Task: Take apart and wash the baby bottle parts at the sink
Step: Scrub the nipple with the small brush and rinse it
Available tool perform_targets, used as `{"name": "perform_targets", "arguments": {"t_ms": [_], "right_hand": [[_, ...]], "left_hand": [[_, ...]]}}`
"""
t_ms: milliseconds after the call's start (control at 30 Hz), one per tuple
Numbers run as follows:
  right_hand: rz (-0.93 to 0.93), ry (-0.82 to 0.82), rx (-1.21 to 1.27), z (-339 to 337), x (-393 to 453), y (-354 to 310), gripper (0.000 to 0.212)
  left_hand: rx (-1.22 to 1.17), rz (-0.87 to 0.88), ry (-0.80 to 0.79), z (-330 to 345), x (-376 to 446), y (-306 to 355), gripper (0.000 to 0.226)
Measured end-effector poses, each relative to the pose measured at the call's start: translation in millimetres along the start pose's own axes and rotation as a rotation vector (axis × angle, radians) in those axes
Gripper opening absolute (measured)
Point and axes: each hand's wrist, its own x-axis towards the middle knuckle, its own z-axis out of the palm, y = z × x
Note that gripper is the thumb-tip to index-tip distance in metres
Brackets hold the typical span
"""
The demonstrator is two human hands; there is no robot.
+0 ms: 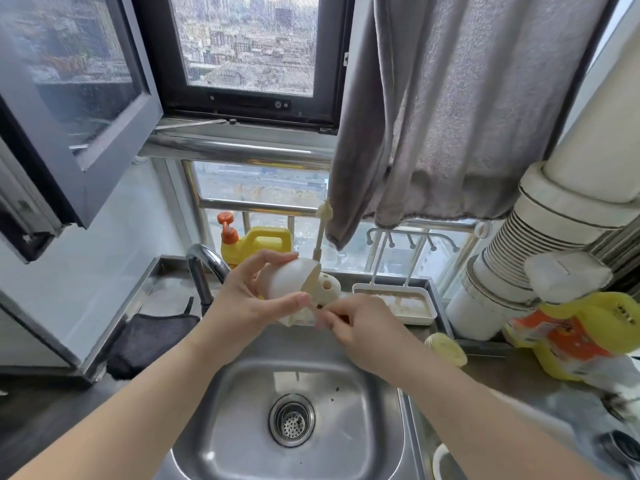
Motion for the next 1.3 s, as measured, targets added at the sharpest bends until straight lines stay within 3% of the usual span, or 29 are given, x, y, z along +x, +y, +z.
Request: {"name": "perform_targets", "arguments": {"t_ms": [133, 233, 333, 433, 500, 567, 633, 733, 833, 933, 1000, 1067, 1200, 1233, 1267, 1300], "right_hand": [[0.166, -0.332, 0.703, -2.6, -4.7, -1.6, 0.029], [0.179, -0.396, 0.811, -1.4, -8.1, -2.6, 0.030], [0.065, -0.147, 0.229, -4.7, -4.6, 0.5, 0.026], [-0.144, 0.335, -0.527, -10.0, 3.9, 5.2, 0.026], [-0.251, 0.567, -0.717, -10.0, 4.7, 2.4, 0.027], [-0.261, 0.607, -0.710, -5.0, 3.7, 1.3, 0.027], [-0.146, 0.370, -0.514, 2.1, 2.7, 0.1, 0.025], [0.033, -0.066, 0.155, 7.9, -3.3, 0.9, 0.028], [0.214, -0.352, 0.789, 2.6, -5.5, -3.8, 0.027], [0.240, -0.461, 0.992, 2.8, -7.2, -3.8, 0.028], [0.194, -0.416, 0.888, 5.1, -7.5, -0.6, 0.028], [0.121, -0.238, 0.540, 5.1, -5.6, 4.3, 0.027], [-0.109, 0.371, -0.453, 1.2, 1.8, 12.7, 0.027], [-0.159, 0.492, -0.608, -0.2, 0.4, 12.6, 0.029], [-0.179, 0.569, -0.687, -0.1, 0.0, 11.4, 0.030], [-0.163, 0.529, -0.632, 1.4, -0.6, 10.1, 0.030]], "left_hand": [[-0.024, 0.010, -0.032, -1.4, 0.5, 6.9, 0.060], [0.006, 0.013, -0.060, -2.0, 0.4, 8.2, 0.060], [-0.023, -0.017, -0.039, -1.2, -1.1, 4.4, 0.059], [-0.054, -0.046, -0.040, 2.8, -0.9, 0.9, 0.059], [-0.089, -0.055, -0.048, 2.9, 1.1, 2.2, 0.058], [-0.065, -0.060, -0.058, 2.0, 2.5, 4.7, 0.060], [-0.022, -0.066, -0.049, 0.2, 2.3, 5.0, 0.062], [0.000, -0.048, -0.049, -2.4, 0.8, 3.0, 0.060], [-0.048, -0.024, -0.073, -1.5, -0.4, 3.3, 0.058], [-0.039, -0.029, -0.083, 0.0, -0.1, 4.8, 0.061], [-0.024, -0.035, -0.086, -0.7, -0.2, 5.7, 0.061], [-0.010, -0.036, -0.081, -0.7, -1.1, 4.6, 0.060], [-0.046, -0.050, -0.060, 5.1, -2.7, 2.2, 0.058], [-0.070, -0.049, -0.056, 6.0, -2.1, 2.1, 0.060], [-0.082, -0.043, -0.054, 6.4, -1.3, 2.2, 0.063], [-0.079, -0.037, -0.055, 6.5, -0.6, 2.5, 0.063]]}}
